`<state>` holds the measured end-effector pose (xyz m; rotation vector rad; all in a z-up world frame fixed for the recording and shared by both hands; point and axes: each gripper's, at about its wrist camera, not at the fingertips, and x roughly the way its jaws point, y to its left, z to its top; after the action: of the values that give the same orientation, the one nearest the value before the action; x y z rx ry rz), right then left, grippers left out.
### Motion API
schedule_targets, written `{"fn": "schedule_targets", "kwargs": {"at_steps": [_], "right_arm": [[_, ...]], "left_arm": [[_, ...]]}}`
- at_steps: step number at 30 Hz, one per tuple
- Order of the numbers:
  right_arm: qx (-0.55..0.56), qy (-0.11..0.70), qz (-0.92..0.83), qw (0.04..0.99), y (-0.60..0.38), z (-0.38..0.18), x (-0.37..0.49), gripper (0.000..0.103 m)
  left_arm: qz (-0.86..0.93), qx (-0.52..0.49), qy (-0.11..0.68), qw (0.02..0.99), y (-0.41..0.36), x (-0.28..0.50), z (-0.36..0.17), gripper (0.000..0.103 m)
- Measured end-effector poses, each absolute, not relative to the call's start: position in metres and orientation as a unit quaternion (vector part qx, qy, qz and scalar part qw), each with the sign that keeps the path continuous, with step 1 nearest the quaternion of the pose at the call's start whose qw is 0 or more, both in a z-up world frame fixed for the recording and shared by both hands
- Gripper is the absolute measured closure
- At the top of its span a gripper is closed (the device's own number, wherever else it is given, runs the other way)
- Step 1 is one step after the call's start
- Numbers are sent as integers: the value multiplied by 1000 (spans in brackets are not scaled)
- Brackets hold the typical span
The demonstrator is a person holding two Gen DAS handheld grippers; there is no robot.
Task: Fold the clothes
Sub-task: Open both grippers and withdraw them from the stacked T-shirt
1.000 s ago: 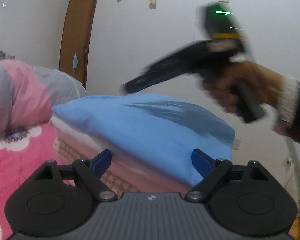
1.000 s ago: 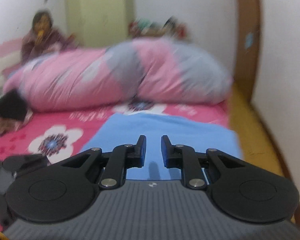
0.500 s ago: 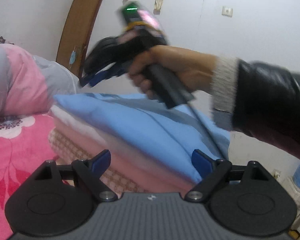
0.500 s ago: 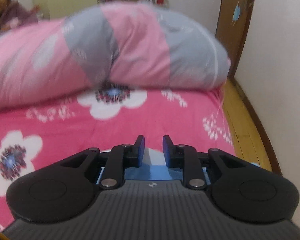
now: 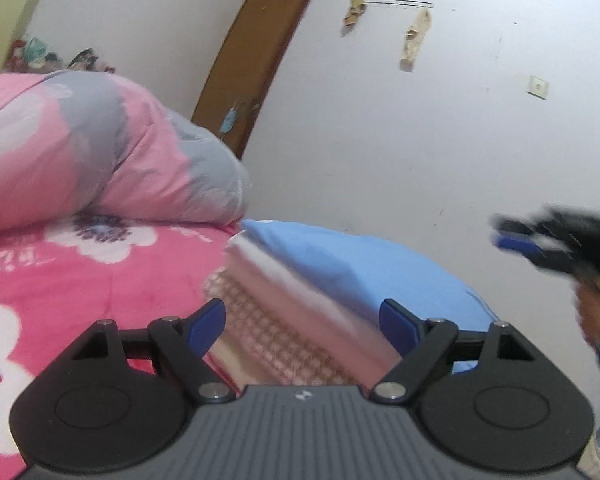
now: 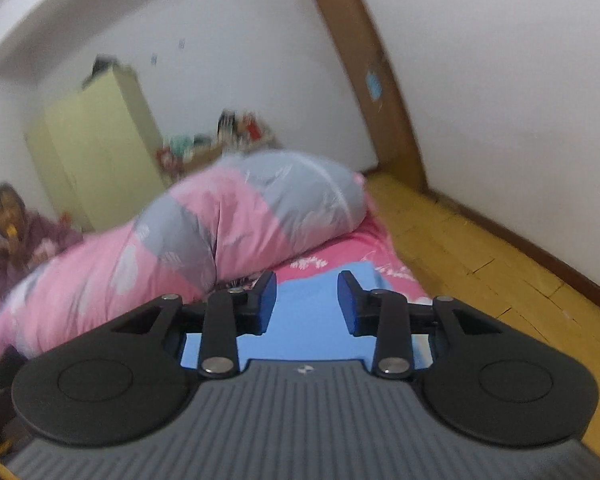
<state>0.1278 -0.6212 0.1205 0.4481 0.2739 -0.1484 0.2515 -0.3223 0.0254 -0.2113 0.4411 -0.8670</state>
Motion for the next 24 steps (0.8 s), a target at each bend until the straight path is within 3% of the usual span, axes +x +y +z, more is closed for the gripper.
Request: {"fn": "schedule_targets", "kwargs": {"at_steps": [10, 17, 24], "right_arm": [[243, 106, -96, 959, -560, 39, -28, 70], [301, 85, -139, 939, -511, -11, -108, 70], [274, 75, -129, 950, -457, 3, -148, 67]], "left_arm": [[-423, -29, 185, 887, -324, 178, 66, 18], [-418, 6, 196, 887, -275, 106, 65, 9], [-402, -36, 224, 887, -223, 50, 69, 2]]}}
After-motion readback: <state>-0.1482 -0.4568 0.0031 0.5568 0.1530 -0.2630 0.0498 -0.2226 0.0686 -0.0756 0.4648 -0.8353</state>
